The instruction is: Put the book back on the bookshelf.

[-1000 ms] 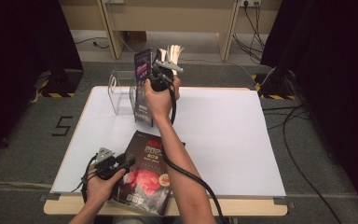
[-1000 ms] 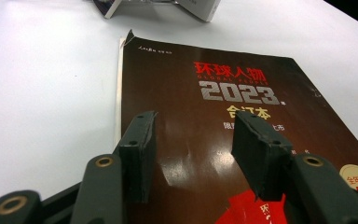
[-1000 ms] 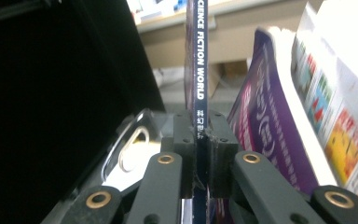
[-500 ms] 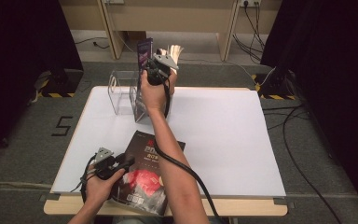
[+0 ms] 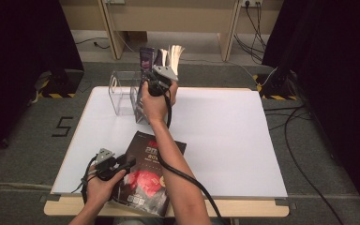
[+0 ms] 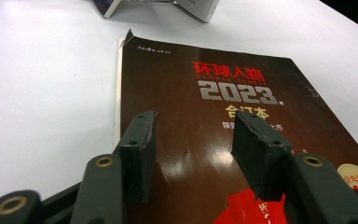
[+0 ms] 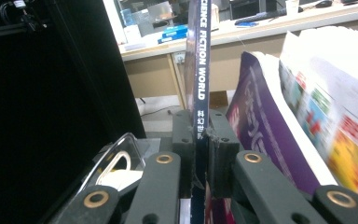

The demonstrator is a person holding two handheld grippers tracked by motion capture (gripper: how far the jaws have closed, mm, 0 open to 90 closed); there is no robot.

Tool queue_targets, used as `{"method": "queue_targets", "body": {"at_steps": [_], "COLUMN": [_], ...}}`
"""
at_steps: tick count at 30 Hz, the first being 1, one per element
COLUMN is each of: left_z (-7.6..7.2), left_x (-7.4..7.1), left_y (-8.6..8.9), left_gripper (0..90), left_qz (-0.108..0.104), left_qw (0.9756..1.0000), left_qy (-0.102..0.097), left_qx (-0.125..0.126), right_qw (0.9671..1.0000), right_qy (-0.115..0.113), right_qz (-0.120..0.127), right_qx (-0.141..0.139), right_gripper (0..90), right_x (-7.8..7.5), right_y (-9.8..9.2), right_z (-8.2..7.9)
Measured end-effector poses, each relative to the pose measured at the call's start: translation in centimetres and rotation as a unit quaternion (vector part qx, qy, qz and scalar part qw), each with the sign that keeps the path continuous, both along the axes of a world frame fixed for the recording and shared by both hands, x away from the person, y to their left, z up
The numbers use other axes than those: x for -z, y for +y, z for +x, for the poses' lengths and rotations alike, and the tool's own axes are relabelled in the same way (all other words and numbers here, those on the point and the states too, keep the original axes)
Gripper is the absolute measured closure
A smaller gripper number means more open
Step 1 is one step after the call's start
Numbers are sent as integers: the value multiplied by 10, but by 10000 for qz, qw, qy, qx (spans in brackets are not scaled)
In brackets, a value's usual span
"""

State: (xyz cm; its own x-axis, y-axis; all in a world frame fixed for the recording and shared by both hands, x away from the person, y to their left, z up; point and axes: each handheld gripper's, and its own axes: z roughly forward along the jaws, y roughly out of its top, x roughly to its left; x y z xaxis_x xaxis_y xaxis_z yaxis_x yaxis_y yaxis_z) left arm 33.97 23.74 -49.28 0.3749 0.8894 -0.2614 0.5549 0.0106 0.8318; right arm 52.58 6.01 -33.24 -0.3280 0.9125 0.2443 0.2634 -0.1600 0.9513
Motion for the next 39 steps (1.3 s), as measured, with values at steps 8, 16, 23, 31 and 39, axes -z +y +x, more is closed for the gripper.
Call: {"method": "queue_targets", "body": {"at_steps": [8, 16, 23, 31, 39], "left_z": [0, 0, 0, 0, 0], "left_x": [0, 1, 0, 0, -1], "left_y": [-2, -2, -1, -1, -2], "left_gripper": [489, 488, 488, 487, 487], "left_qz": [28, 26, 9, 30, 31], "left_qw": [10000, 10000, 10000, 10000, 10000], "left_qy": [5, 8, 0, -9, -16], "left_qx": [19, 15, -9, 19, 23], "right_qw": [9994, 9986, 9983, 9972, 9955], "right_qy": [321, 513, 559, 743, 931], "right_qz": [49, 108, 142, 82, -60], "right_qx": [-101, -85, -33, 21, 160], "right_gripper": [804, 781, 772, 766, 815], "right_x": [3, 4, -2, -18, -21], "right_y": [-17, -27, -28, -31, -27], "right_z": [-10, -5, -1, 9, 12]}}
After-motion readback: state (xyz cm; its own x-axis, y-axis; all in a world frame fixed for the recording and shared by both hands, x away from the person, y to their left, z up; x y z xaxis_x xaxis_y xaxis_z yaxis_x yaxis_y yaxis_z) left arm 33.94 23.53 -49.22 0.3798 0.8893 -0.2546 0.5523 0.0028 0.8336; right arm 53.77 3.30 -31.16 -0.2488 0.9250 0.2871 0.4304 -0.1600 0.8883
